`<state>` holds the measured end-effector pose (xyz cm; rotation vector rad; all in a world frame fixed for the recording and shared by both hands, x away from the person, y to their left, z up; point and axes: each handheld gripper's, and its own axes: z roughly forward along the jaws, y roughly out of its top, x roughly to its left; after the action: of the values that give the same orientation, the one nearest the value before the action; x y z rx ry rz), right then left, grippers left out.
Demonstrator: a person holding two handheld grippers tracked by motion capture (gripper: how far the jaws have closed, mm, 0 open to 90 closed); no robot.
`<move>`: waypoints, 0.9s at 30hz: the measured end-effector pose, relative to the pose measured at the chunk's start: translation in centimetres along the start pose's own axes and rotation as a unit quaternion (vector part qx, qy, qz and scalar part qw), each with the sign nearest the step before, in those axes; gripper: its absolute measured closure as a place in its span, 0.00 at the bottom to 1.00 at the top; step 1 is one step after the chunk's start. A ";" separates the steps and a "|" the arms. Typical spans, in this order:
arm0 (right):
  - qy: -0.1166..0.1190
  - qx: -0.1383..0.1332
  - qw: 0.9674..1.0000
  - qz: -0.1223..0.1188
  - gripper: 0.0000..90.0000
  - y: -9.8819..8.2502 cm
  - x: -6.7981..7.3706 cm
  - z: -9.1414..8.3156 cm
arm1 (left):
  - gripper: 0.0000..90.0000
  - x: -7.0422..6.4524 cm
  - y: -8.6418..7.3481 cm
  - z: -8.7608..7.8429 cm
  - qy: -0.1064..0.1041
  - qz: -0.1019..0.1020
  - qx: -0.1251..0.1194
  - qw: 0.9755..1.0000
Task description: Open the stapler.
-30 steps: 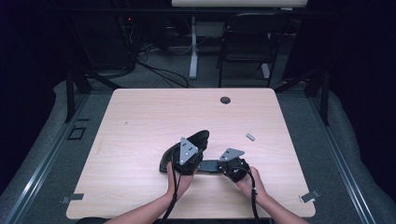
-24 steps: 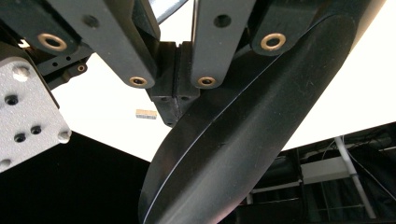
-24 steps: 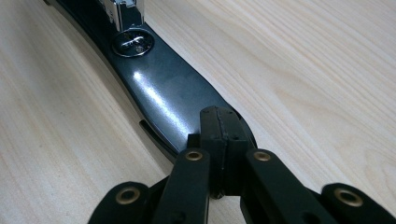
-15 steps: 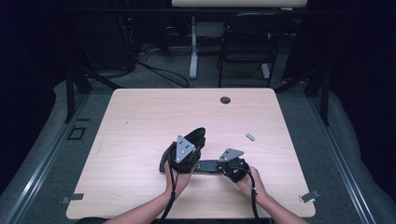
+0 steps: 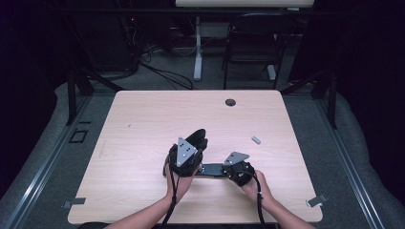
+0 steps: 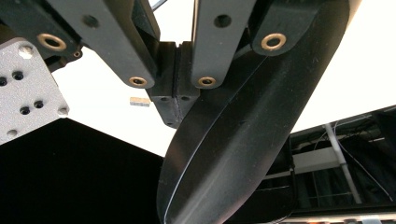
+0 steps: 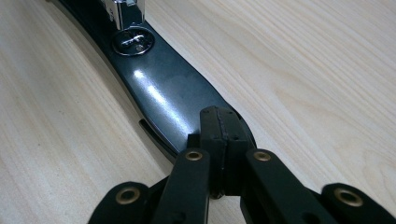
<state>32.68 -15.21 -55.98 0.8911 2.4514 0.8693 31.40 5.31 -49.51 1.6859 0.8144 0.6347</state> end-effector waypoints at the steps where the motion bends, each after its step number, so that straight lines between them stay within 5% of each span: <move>1: -0.001 -0.001 1.000 0.001 1.00 0.0 0.0 0.0 | 1.00 0.0 0.0 0.0 0.001 -0.001 0.000 1.000; 27: -0.002 0.004 1.000 -0.008 1.00 0.1 0.1 0.0 | 1.00 1.3 0.7 -1.2 0.002 -0.018 -0.008 1.000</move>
<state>32.72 -15.05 -55.93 0.8734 2.4559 0.8519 31.43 6.92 -48.57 1.6529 0.8385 0.6191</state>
